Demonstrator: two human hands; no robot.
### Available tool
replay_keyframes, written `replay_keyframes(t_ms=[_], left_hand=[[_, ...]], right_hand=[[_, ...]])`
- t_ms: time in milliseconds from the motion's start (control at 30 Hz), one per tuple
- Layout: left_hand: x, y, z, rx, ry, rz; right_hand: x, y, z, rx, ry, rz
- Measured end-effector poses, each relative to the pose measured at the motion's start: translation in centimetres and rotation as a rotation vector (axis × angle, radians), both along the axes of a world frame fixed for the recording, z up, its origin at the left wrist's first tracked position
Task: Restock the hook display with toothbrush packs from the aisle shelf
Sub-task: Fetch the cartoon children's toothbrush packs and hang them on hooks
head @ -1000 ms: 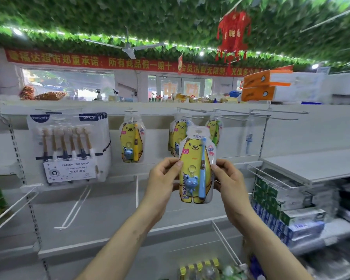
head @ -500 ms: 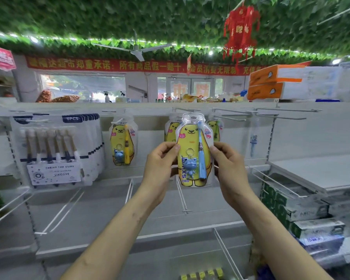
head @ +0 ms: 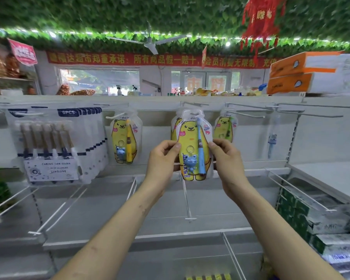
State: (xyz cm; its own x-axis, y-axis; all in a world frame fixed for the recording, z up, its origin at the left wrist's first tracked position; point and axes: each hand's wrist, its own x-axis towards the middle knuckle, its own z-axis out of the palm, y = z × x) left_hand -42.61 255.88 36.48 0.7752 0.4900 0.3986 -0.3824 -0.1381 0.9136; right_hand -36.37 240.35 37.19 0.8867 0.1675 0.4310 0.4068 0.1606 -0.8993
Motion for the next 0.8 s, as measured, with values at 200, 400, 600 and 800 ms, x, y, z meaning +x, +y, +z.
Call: replay_keyframes(t_ms=[200, 400, 600, 800], left_hand=[[5.3, 3.7, -0.2, 0.413, 0.104, 0.206], [8.9, 6.4, 0.2, 0.486, 0.14, 0.241], [8.4, 5.2, -0.8, 0.533, 0.11, 0.376], [7.3, -2.6, -2.3, 0.743, -0.065, 0.498]], right_hand=[[5.4, 3.6, -0.1, -0.169, 0.108, -0.026], [9.3, 6.1, 0.0, -0.206, 0.111, -0.058], [8.9, 4.5, -0.8, -0.235, 0.075, -0.121], [8.6, -4.1, -2.9, -0.394, -0.049, -0.177]])
